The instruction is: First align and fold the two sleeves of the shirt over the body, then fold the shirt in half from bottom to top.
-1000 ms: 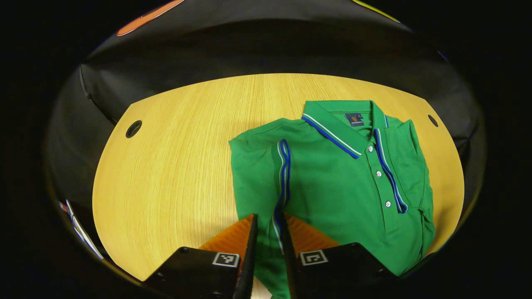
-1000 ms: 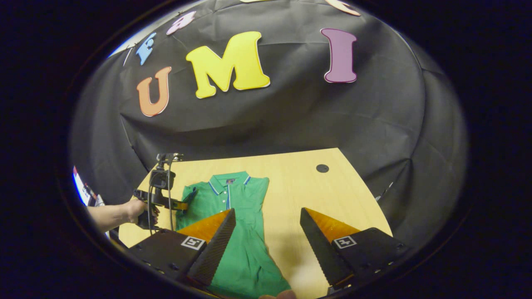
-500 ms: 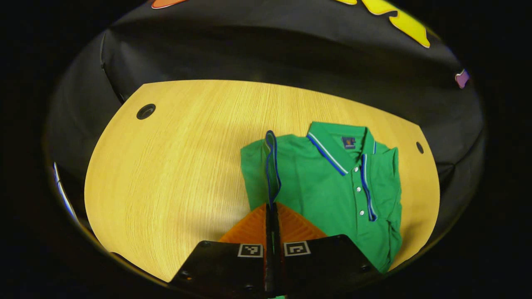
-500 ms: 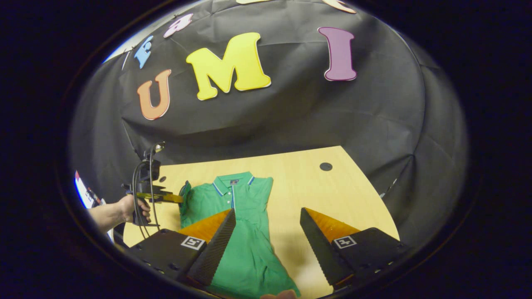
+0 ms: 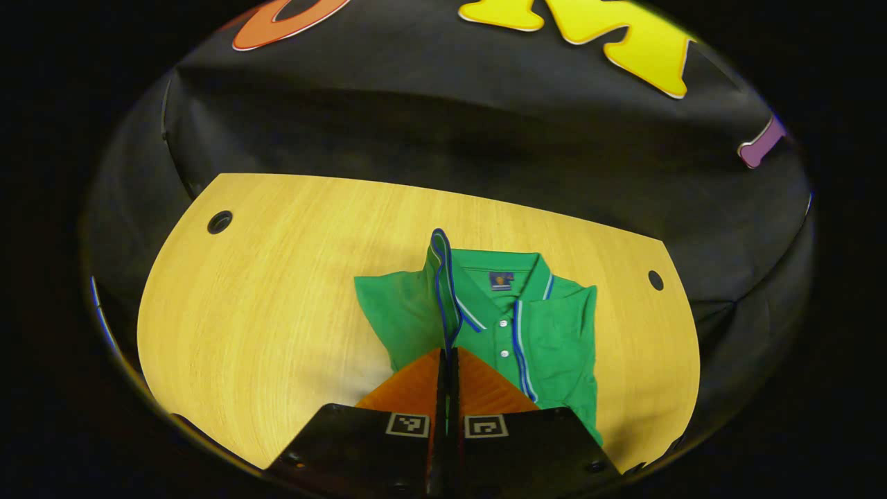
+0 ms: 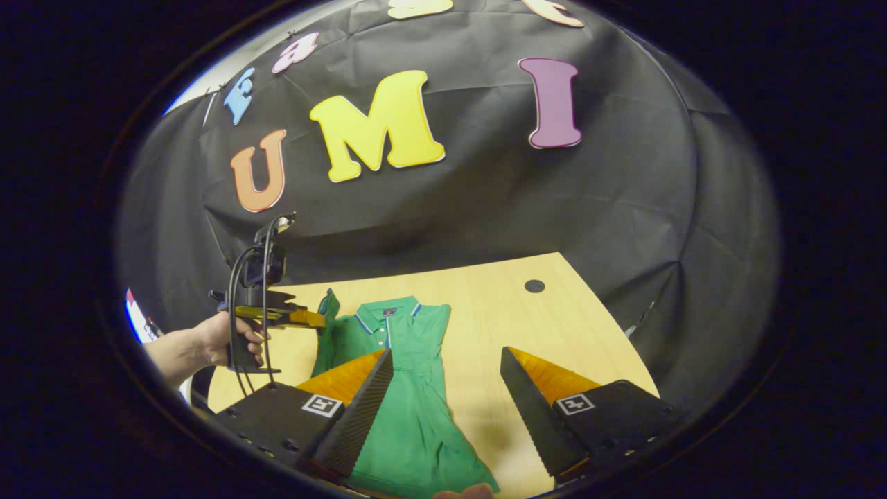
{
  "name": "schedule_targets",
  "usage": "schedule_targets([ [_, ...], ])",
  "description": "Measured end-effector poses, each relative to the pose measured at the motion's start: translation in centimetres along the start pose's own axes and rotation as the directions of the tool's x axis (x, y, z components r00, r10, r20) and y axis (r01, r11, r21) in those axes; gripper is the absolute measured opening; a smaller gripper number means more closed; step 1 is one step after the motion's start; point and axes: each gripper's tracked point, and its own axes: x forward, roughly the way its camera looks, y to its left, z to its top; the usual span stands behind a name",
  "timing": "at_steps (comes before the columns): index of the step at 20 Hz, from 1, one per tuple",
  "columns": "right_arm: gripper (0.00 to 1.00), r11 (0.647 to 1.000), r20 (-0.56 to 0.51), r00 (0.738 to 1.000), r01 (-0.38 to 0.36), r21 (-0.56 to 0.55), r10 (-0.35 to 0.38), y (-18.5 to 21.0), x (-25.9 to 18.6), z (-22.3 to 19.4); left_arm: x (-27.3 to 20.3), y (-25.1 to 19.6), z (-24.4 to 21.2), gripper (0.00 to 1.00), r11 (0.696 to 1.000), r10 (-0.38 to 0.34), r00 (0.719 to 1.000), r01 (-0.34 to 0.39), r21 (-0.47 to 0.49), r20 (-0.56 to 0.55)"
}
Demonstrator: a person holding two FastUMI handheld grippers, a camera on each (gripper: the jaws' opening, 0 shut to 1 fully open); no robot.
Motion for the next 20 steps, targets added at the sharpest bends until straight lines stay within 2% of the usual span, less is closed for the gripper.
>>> schedule_targets([
  [4,0.96,1.0,0.004,1.0,0.025,0.016,-0.025,-1.2,-0.6,-0.2,-0.3,-4.2,0.5,0.1,0.998,-0.059,0.998,0.059,0.028,0.016],
  [6,0.96,0.999,0.013,1.0,0.024,0.025,-0.025,-1.4,-0.9,0.0,-1.4,-4.8,0.8,0.23,0.997,-0.052,0.998,0.051,0.057,0.032],
  [9,0.96,1.0,0.035,0.999,0.001,0.014,-0.002,-0.7,-1.2,0.1,-4.8,-4.3,2.1,1.0,0.996,-0.03,0.995,0.023,0.081,0.09],
  [10,0.96,1.0,0.046,0.999,-0.022,0.005,0.022,0.0,-1.5,0.2,-5.2,-4.6,1.9,1.0,0.996,-0.032,0.992,0.022,0.087,0.122],
  [11,0.92,0.999,0.054,0.998,-0.038,-0.009,0.038,0.6,-1.8,0.3,-6.8,-4.4,2.3,1.0,0.996,-0.028,0.988,0.014,0.094,0.154],
  [12,0.96,0.998,0.061,0.997,-0.049,-0.029,0.051,1.1,-2.1,0.2,-8.4,-4.2,2.5,1.0,0.995,-0.025,0.982,0.007,0.099,0.188],
  [13,0.96,0.997,0.072,0.996,-0.057,-0.051,0.061,1.7,-2.5,0.3,-10.0,-3.9,2.6,1.0,0.995,-0.023,0.974,0.001,0.098,0.224],
  [16,0.96,0.989,0.109,0.989,-0.086,-0.118,0.099,3.3,-3.8,0.6,-15.5,-2.7,2.2,1.0,0.998,0.0,0.94,-0.023,0.065,0.34],
  [20,0.96,0.982,0.135,0.987,-0.068,-0.179,0.093,3.8,-5.4,-0.3,-23.1,-1.5,-0.6,1.0,0.999,0.005,0.885,-0.021,0.03,0.465],
])
